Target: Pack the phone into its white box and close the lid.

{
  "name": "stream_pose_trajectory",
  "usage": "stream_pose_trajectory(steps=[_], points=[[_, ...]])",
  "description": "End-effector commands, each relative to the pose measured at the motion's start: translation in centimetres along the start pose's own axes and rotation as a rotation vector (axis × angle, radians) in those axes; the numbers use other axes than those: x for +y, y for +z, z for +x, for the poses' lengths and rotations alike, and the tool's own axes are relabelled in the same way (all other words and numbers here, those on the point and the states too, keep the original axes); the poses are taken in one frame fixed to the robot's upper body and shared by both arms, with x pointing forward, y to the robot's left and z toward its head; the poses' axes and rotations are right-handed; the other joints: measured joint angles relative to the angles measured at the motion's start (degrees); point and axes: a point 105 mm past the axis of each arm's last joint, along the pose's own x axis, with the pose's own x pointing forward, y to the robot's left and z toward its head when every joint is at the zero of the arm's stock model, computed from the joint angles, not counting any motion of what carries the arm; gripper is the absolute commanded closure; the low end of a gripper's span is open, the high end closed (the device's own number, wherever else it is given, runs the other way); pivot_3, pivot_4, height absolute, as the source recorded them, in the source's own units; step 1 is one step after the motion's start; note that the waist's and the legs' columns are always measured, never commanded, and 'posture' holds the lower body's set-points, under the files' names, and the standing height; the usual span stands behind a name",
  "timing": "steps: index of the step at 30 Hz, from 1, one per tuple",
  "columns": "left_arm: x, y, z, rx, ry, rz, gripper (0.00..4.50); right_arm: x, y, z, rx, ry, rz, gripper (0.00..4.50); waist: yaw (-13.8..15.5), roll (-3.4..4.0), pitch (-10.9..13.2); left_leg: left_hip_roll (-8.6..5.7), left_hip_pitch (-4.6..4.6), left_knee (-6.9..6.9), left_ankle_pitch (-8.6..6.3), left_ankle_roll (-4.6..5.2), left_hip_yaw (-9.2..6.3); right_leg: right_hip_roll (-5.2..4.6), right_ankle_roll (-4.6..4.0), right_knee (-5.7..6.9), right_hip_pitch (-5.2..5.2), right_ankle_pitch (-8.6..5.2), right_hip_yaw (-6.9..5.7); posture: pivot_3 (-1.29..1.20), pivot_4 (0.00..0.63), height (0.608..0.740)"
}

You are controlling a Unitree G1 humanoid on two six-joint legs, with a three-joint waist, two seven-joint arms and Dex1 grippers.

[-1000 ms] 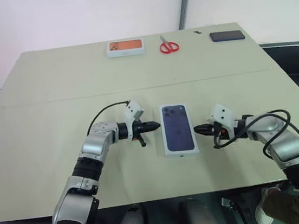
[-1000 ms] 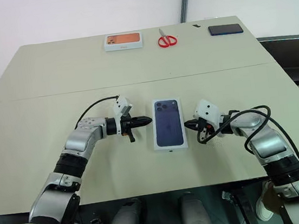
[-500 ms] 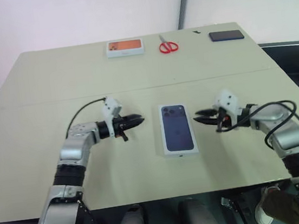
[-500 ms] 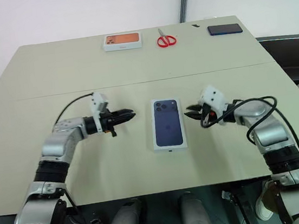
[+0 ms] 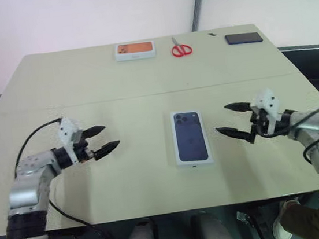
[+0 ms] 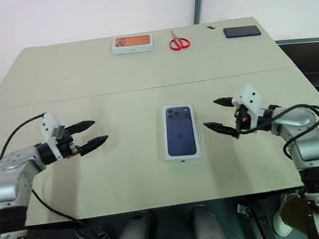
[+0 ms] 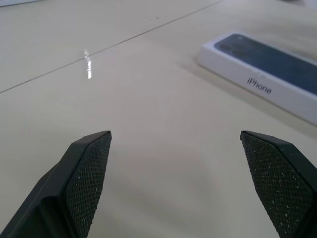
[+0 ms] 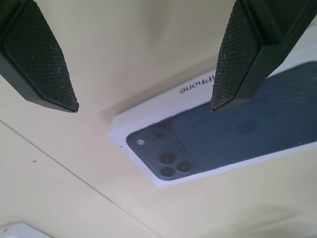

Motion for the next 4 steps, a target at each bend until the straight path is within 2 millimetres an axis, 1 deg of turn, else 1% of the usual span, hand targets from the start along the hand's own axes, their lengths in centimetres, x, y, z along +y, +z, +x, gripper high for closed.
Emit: stream_pose_trajectory(steps=[1, 4], points=[[-0.09, 0.86, -1.53, -0.041, 0.036, 0.037, 0.12, 0.48, 0.38, -1.38, -0.002, 0.006, -0.04, 0.06, 0.0, 0.0, 0.0, 0.0, 0.0, 0.0, 0.0, 0.0, 0.0, -0.02, 0.0, 0.0, 0.0, 0.0, 0.0, 0.0, 0.15, 0.74], [-0.31, -0.09, -2.31, -0.003, 0.052, 0.025, 0.12, 0.95, -0.14, -1.87, 0.011, 0.017, -0.013, 0.06, 0.0, 0.0, 0.0, -0.02, 0.0, 0.01, 0.0, 0.0, 0.01, -0.1, -0.01, -0.01, 0.0, -0.01, -0.01, 0.0, 0.15, 0.74]])
